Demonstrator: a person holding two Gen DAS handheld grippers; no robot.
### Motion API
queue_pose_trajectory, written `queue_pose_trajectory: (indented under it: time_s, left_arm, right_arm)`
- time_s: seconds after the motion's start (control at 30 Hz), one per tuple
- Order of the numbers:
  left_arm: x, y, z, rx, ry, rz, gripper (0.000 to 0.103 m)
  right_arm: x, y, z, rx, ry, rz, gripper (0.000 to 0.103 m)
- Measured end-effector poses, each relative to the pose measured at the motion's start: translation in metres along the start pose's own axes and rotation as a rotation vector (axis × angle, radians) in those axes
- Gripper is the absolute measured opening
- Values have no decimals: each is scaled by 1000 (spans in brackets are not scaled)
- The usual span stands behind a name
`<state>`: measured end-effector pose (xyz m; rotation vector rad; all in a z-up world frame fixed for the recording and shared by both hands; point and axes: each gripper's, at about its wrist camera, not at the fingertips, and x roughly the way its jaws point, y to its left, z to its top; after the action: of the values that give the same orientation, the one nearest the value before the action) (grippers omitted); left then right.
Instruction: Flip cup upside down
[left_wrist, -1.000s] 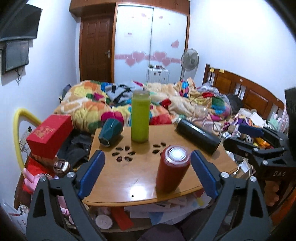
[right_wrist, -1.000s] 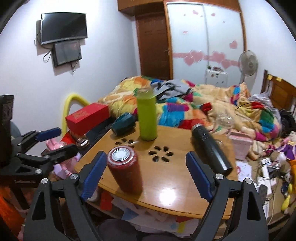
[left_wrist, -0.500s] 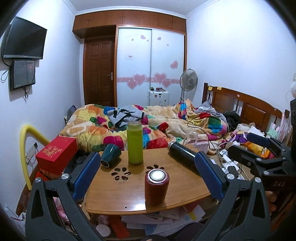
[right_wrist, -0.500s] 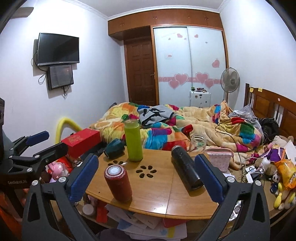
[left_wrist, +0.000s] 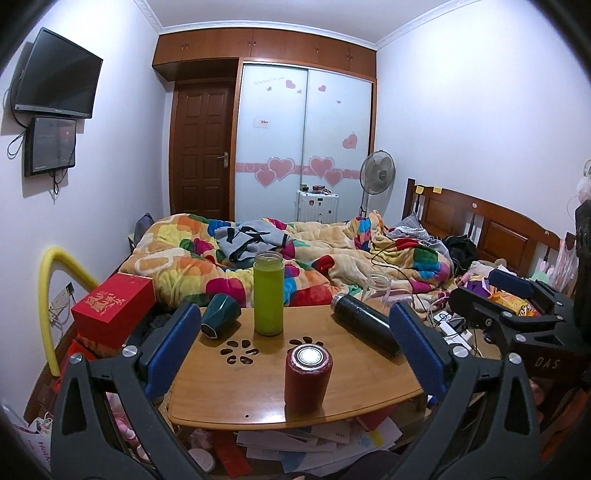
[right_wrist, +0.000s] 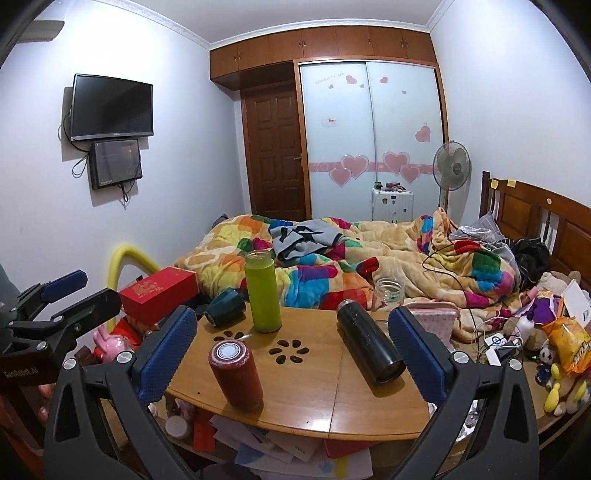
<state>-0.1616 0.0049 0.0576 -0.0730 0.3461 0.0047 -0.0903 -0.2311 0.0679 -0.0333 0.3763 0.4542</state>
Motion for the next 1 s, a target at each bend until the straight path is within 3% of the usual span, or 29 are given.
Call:
queue_pose_trajectory:
  time_s: [1.0]
  left_arm:
    - [5, 0, -2, -3, 2, -4, 103]
  right_arm:
    - [8, 5, 5, 3, 2, 12, 103]
